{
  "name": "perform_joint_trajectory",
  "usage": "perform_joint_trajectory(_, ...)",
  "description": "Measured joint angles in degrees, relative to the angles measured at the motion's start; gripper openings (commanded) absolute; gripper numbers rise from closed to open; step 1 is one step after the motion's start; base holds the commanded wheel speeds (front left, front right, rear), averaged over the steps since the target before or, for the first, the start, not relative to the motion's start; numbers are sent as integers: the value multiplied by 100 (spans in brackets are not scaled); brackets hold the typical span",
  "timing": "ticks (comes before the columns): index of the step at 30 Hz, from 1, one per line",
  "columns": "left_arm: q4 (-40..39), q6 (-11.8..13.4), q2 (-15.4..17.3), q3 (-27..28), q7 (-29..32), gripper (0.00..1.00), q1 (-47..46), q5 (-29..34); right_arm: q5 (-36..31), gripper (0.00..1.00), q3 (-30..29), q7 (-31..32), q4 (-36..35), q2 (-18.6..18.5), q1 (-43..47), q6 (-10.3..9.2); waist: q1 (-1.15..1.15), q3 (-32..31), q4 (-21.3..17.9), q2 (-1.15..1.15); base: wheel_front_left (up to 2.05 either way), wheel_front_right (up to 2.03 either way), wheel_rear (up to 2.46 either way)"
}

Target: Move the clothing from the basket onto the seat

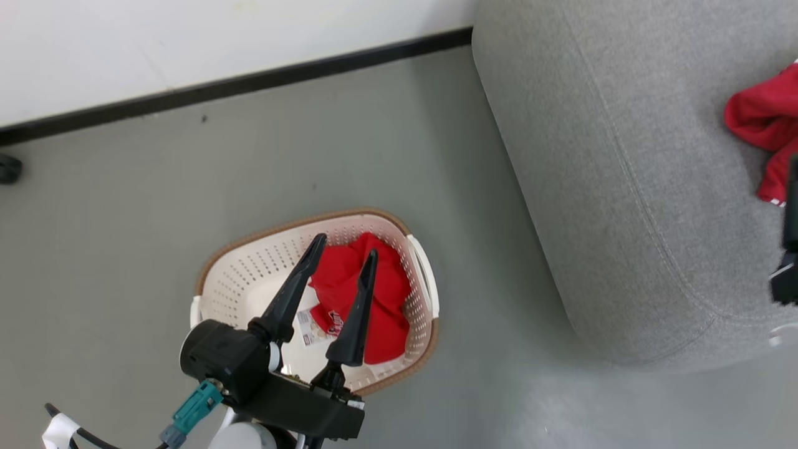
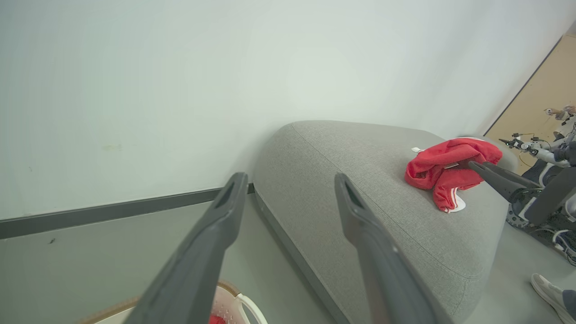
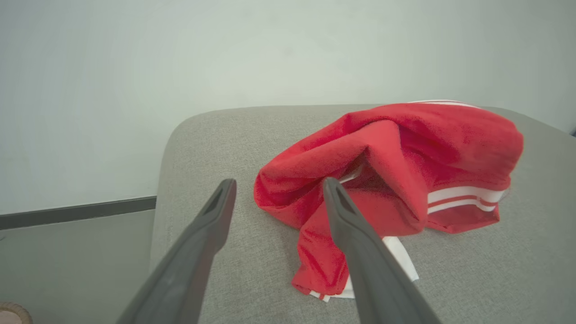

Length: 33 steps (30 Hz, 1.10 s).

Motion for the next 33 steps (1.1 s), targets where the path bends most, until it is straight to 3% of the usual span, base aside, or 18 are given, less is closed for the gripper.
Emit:
perform_joint_trajectory(13,549,154,-112,278,-166,100,361,-177,-270,100,488,0,-1106,542,955,97,0,-867,350,-1,0,0,0)
perform_joint_trajectory(33,1207,335,32,813,-311,100,707,-314,-471,100,940,0,-1496,926,1696,148,0,-1587,1079,0,0,0,0)
